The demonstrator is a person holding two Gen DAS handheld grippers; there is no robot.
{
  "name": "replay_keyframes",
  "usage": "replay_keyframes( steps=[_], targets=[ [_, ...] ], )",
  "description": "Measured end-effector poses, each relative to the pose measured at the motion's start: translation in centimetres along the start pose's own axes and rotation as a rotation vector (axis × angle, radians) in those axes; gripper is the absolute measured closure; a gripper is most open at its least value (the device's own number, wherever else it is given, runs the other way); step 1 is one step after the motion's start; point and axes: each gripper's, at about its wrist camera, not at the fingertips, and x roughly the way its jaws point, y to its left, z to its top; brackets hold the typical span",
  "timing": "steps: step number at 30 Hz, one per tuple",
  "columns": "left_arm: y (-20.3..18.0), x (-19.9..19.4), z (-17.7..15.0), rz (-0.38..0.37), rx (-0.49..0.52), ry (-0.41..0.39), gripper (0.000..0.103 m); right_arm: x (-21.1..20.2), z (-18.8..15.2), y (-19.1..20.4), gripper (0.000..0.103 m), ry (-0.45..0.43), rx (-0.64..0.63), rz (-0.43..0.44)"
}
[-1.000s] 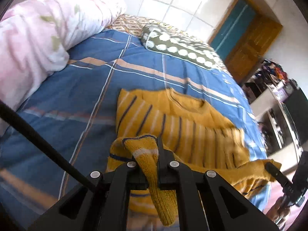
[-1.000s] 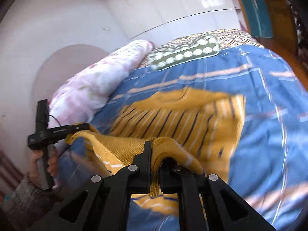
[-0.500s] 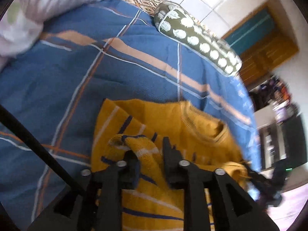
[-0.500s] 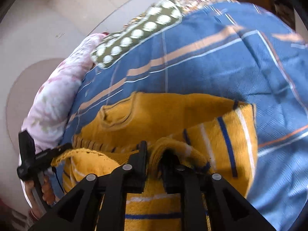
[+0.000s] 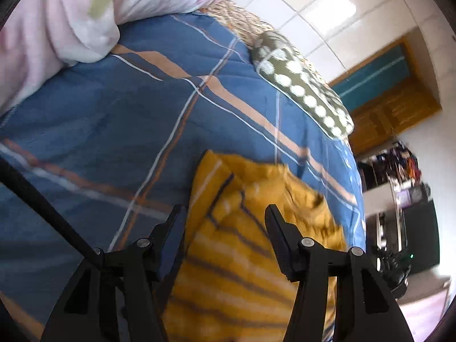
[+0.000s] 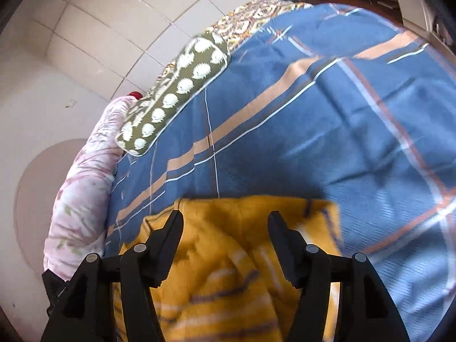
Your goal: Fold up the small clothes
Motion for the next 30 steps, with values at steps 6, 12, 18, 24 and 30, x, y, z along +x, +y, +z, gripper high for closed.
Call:
replay_keyframes(
  steps=[6,12,18,24,30],
  targets=[
    [-0.7,-5.3,-6.6,-0.025,0.118,0.03,0.042,-6.0,-5.7,-3.0,0.035,0.045,-0.091,-0.026],
    [-1.5,-8.5,-13.5,0.052,0.238,0.028,0.039,-4.3,-12.7,-3.3,0.049,0.141,-0.179,-0.035],
    [-0.5,-13.1,-17.2,0.116,0.322,0.024,0.039,-5.0,-13.0,-4.2,0.098,0.073,-0.255,-0.263],
    [1.6,-16.0,-17.6,0.295,0.373,-0.119,0.031,-7.2,-12.7,-3.6,0.076,0.058,-0.3,-0.284],
    [2.8,-10.7,-17.0,0.225,0.263,-0.117,0.031,-8.3,-12.2,1.0,0.075,-0.046,-0.343,-0.26]
  ],
)
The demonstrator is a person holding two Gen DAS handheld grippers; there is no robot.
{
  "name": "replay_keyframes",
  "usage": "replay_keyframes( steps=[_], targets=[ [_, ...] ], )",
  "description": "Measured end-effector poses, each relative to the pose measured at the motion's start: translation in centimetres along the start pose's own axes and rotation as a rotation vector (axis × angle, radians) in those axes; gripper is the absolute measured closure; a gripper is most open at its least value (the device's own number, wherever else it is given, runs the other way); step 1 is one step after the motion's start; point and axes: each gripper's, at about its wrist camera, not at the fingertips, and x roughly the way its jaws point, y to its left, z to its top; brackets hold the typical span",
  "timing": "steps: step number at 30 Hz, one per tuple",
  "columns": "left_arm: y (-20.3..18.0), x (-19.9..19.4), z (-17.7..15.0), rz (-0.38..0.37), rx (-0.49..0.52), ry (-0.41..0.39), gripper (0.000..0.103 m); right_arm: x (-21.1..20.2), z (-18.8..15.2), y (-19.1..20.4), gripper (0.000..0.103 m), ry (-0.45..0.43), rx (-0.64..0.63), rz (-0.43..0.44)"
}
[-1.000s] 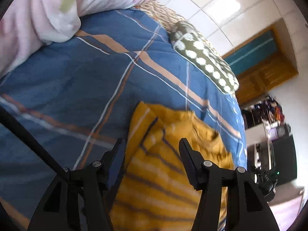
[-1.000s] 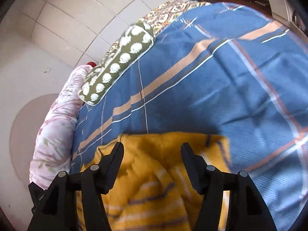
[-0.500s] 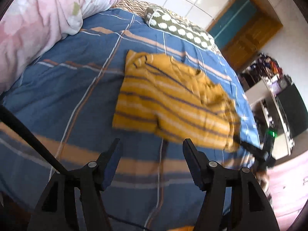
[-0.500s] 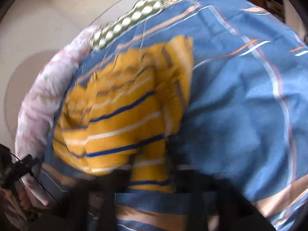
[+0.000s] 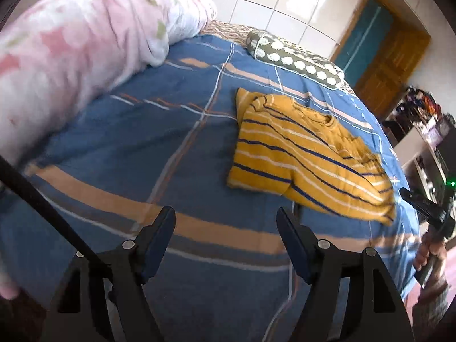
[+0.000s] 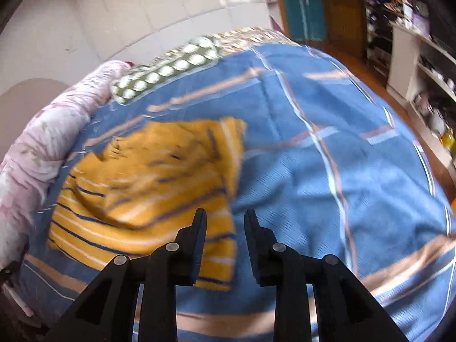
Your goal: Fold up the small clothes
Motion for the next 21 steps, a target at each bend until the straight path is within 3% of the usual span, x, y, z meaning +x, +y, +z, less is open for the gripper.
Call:
replay_keyframes(
  steps=[4,6,7,11,14,18,21],
  targets=[
    [-0.9,3.5,-0.2,0.081,0.001,-0.045,0.031,3.2,1.1,3.4,0.075,0.047,-0.054,-0.018],
    [-0.6,4.9,-0.4,0.14,0.014,-0.061,0.031,5.7,1.2,4.8,0.074,0.071,-0.105,-0.095],
    [-0.3,5.3,-0.6,0.164,0.017,-0.053,0.031,7.0,1.2,4.9,0.067,0.108,-0.125,-0.114],
    [2.6,5.1,-0.5,0.131,-0.043,-0.05,0.031,6.3,2.0,7.4,0.067,0.071,-0.221,-0.265],
    [4.2,3.9,-0.9,0.095,-0.084,-0.078,0.031,4.2,2.2,12.1,0.067,-0.012,-0.3,-0.201],
    [4.9,2.2,-1.2,0.059,-0.106,-0.121,0.031,5.7,1.7,20.5,0.067,0.046,-0.422,-0.031],
    [5.4,1.6,-1.2,0.068,-0.092,-0.162,0.031,8.7,1.6,26.8,0.067,0.067,-0.5,0.013]
  ],
)
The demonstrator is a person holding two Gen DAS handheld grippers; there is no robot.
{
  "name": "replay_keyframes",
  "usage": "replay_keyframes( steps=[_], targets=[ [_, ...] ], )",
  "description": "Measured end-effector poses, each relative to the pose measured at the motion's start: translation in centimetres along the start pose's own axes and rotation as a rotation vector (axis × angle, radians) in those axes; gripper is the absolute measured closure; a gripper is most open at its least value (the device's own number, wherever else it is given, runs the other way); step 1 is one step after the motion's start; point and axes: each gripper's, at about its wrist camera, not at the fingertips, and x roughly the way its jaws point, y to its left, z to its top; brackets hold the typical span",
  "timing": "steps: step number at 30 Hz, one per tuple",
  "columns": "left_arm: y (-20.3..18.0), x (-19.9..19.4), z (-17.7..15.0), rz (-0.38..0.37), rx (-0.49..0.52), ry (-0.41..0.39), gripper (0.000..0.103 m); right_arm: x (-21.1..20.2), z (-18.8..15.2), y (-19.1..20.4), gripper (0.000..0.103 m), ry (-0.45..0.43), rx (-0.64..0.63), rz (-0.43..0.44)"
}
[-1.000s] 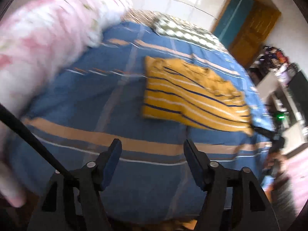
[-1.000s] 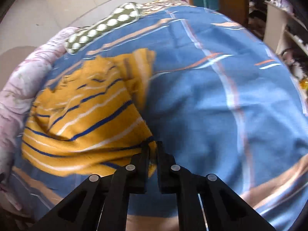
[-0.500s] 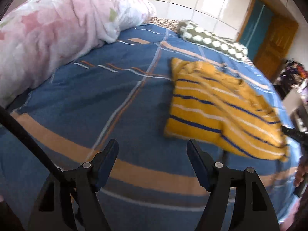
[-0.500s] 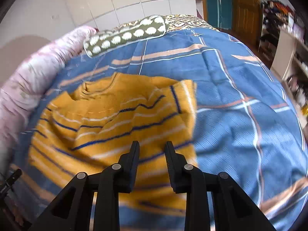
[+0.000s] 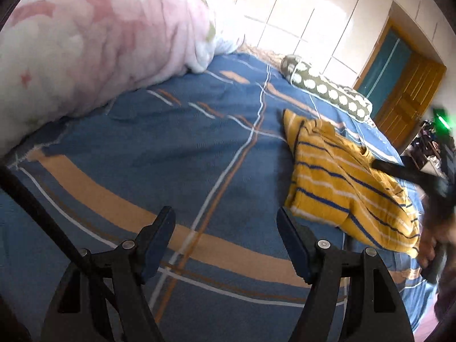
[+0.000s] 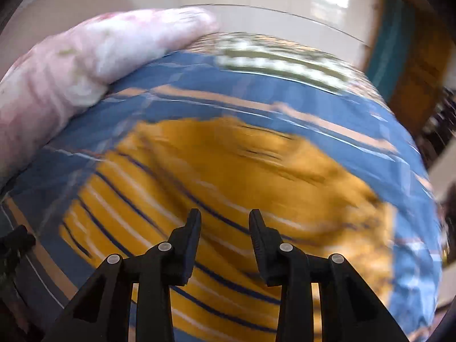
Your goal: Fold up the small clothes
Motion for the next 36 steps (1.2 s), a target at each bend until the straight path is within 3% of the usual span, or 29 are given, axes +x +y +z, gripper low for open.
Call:
replay_keyframes(
  steps=[5,9,12,15,18,23,28,30,32,36],
  targets=[
    [0.9,0.9,-0.2,0.012,0.008,0.016,0.03,6.8,5.5,5.8,0.067,0.079,-0.058,0.007],
    [1.7,2.0,0.2,0.007,-0.008,0.041,0.03,12.9,8.1,7.6,0.066,0.17,-0.064,-0.066],
    [1.9,2.1,0.5,-0.007,-0.026,0.04,0.03,14.1,9.2,8.1,0.052,0.171,-0.085,-0.108],
    [2.4,1.8,0.7,-0.012,-0.049,0.035,0.03,11.4,9.4,8.0,0.052,0.1,-0.059,-0.079],
    [3.1,1.6,0.8,-0.001,-0.079,0.026,0.03,5.8,7.5,8.2,0.052,0.016,-0.072,0.029],
    [4.7,1.3,1.0,0.014,-0.16,0.009,0.03,-0.1,1.7,10.8,0.052,0.012,-0.248,0.118],
    [6.0,0.7,1.2,0.045,-0.196,-0.014,0.03,-1.3,-4.8,14.6,0.052,0.011,-0.498,0.083],
    [6.5,0.5,1.1,0.059,-0.205,-0.024,0.03,0.0,-6.2,16.2,0.052,0.013,-0.573,0.011],
    [6.8,0.5,1.2,0.064,-0.209,-0.023,0.03,1.5,-6.6,17.1,0.052,-0.004,-0.619,-0.083],
    [7.7,0.4,1.1,0.07,-0.218,-0.021,0.03,3.7,-6.4,17.8,0.053,0.014,-0.618,-0.132]
  ],
)
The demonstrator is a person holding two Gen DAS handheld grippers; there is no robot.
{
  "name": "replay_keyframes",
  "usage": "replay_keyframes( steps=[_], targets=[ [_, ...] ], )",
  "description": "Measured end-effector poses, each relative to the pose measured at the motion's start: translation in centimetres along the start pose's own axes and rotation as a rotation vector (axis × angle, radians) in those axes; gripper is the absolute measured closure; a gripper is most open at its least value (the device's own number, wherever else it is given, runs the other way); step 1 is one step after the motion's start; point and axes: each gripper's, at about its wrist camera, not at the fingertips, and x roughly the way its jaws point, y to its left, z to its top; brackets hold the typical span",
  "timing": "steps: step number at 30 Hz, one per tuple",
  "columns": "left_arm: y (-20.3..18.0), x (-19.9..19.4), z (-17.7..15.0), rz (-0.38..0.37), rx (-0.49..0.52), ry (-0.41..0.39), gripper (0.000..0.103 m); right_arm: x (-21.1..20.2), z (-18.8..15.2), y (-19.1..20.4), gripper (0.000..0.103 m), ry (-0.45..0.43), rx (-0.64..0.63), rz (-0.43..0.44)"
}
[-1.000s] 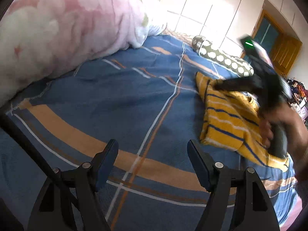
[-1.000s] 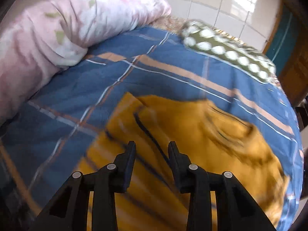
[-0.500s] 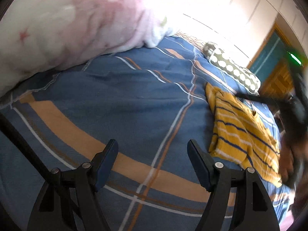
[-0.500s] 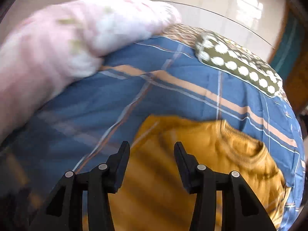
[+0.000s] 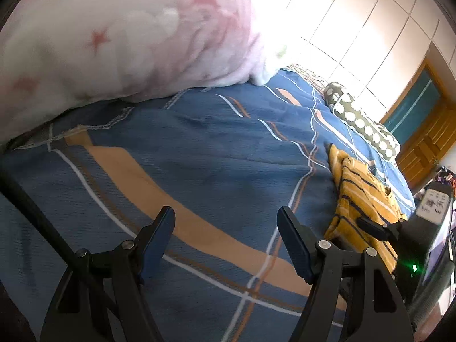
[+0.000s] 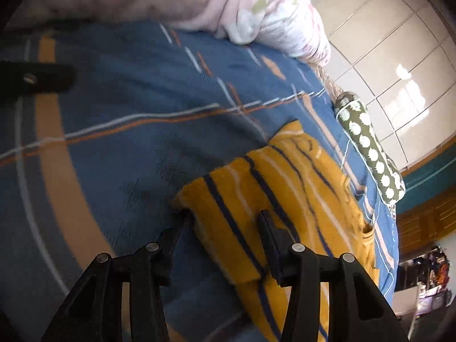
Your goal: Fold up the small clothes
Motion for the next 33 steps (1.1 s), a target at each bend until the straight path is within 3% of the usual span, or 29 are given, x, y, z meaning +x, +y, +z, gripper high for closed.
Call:
replay_keyframes(
  steps=[2,4,8,13,19,22,27,33],
  targets=[
    [0.6,-0.3,0.2,0.0,-0.017,-0.007,0.03,0.3,0.4,-0.6,0.084,0.018,0.08,0.06],
    [1.0,-0.8,0.3,0.0,-0.031,-0.02,0.03,0.1,0.9,-0.7,0.089,0.027,0.138,0.074],
    [1.7,-1.9,0.6,0.006,-0.052,-0.06,0.03,-0.4,1.3,-1.7,0.093,0.013,0.279,0.155],
    [1.0,-1.9,0.3,0.01,-0.036,-0.05,0.03,-0.6,0.8,-4.5,0.094,-0.006,0.434,0.256],
    [-1.8,-1.9,-0.2,0.0,0.034,-0.068,0.03,-4.3,-1.4,-11.6,0.095,-0.135,0.664,0.33],
    [-3.8,-1.8,-0.6,-0.019,0.08,-0.069,0.03,-6.7,-5.8,-17.5,0.096,-0.199,0.831,0.306],
    [-7.3,-1.6,-1.8,-0.042,0.168,-0.074,0.03,-8.6,-18.6,-25.5,0.096,-0.226,1.142,0.221],
    [-11.8,-1.4,-4.5,-0.085,0.274,-0.036,0.03,-8.0,-32.0,-27.3,0.096,-0.15,1.364,0.169]
  ],
)
